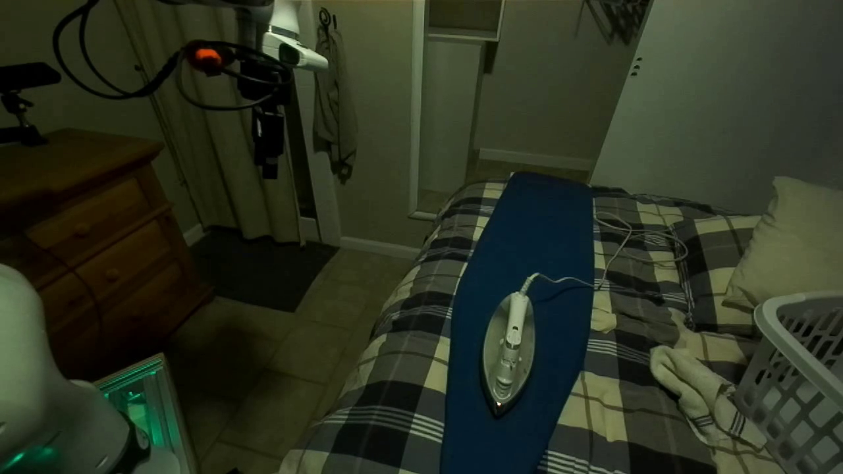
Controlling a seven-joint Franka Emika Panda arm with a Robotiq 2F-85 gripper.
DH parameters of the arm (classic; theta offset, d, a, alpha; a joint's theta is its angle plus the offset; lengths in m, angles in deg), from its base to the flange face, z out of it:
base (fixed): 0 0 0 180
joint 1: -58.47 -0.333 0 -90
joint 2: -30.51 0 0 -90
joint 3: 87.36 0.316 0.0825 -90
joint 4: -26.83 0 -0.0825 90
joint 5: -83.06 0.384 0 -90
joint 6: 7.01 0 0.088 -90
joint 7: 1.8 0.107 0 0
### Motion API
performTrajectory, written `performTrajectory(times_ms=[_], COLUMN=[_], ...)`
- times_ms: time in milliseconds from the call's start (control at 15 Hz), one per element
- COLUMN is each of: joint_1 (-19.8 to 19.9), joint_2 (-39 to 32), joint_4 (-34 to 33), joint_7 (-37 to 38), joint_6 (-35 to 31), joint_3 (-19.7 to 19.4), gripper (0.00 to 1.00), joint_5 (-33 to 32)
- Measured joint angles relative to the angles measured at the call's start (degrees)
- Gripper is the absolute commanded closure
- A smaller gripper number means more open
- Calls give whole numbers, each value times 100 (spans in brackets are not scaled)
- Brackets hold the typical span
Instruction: Turn the iron so that its facing the white laundry basket
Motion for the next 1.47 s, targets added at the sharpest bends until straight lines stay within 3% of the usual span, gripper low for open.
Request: performTrajectory(times_ms=[467, 733, 1467], joint_1=[65, -13, 45], joint_2=[-274, -137, -268], joint_4=[153, 30, 97], joint_7=[-167, -18, 4], joint_6=[-353, -162, -279], joint_3=[-243, -18, -171], gripper=[0, 0, 0], joint_5=[-219, -184, -277])
